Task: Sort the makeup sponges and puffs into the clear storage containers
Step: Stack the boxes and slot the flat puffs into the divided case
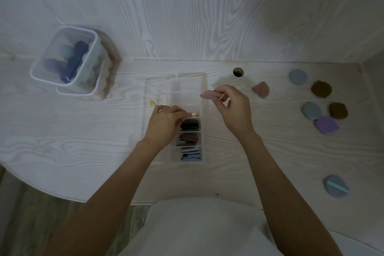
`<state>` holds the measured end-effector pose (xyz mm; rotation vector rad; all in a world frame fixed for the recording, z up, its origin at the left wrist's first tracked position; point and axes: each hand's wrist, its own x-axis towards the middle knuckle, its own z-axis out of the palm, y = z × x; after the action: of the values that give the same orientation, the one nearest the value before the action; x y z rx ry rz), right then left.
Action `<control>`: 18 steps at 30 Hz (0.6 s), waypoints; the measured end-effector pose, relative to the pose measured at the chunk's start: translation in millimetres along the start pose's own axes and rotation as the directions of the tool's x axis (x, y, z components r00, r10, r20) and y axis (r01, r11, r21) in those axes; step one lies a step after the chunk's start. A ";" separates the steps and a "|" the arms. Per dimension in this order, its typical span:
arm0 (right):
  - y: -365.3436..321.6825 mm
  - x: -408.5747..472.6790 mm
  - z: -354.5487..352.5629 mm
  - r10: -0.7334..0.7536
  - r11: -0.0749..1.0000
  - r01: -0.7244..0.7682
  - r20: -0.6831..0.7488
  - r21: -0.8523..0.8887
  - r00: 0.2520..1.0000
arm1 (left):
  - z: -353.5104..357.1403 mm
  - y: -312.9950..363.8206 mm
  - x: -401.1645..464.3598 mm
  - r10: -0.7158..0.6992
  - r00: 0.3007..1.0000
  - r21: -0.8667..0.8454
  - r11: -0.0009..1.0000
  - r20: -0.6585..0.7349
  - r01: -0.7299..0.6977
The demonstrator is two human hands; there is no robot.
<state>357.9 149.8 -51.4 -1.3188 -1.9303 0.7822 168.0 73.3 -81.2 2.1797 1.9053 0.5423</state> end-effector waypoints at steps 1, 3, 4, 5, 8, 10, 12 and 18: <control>-7.8 0.1 2.4 -0.041 0.999 0.042 0.027 -0.005 0.999 | -0.7 0.8 0.0 0.007 1.000 0.009 1.000 -0.004 -0.007; -16.1 -0.8 10.6 -0.108 0.991 0.115 0.097 -0.070 0.989 | -0.7 0.6 -0.3 0.014 1.000 0.034 0.999 -0.009 -0.014; -17.4 -1.8 15.8 -0.148 0.978 0.165 0.132 -0.128 0.980 | -0.3 0.7 -0.3 0.013 1.000 0.045 0.999 -0.011 -0.013; -16.8 -2.8 21.5 -0.197 0.952 0.229 0.165 -0.202 0.966 | 0.1 0.8 -0.6 0.011 1.000 0.052 0.999 -0.015 -0.010; -10.4 -1.1 38.7 -0.293 0.823 0.373 0.242 -0.429 0.925 | 1.1 1.6 -1.6 0.006 0.999 0.061 0.998 -0.032 -0.004; -9.1 2.9 45.7 -0.267 0.747 0.400 0.311 -0.532 0.912 | 0.3 3.0 -1.7 -0.008 0.999 0.062 0.998 -0.037 0.011; -10.7 4.1 46.4 -0.267 0.738 0.416 0.337 -0.532 0.903 | 0.4 3.9 -2.3 -0.021 0.999 0.060 0.998 -0.037 0.023; -8.3 -1.5 43.4 -0.365 0.752 0.476 0.313 -0.457 0.877 | 3.2 3.5 -4.3 -0.019 0.998 0.064 0.998 -0.054 0.023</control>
<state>319.4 141.1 -71.3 -1.0311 -2.6114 0.1581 172.1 68.8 -83.5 2.2031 1.9974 0.5475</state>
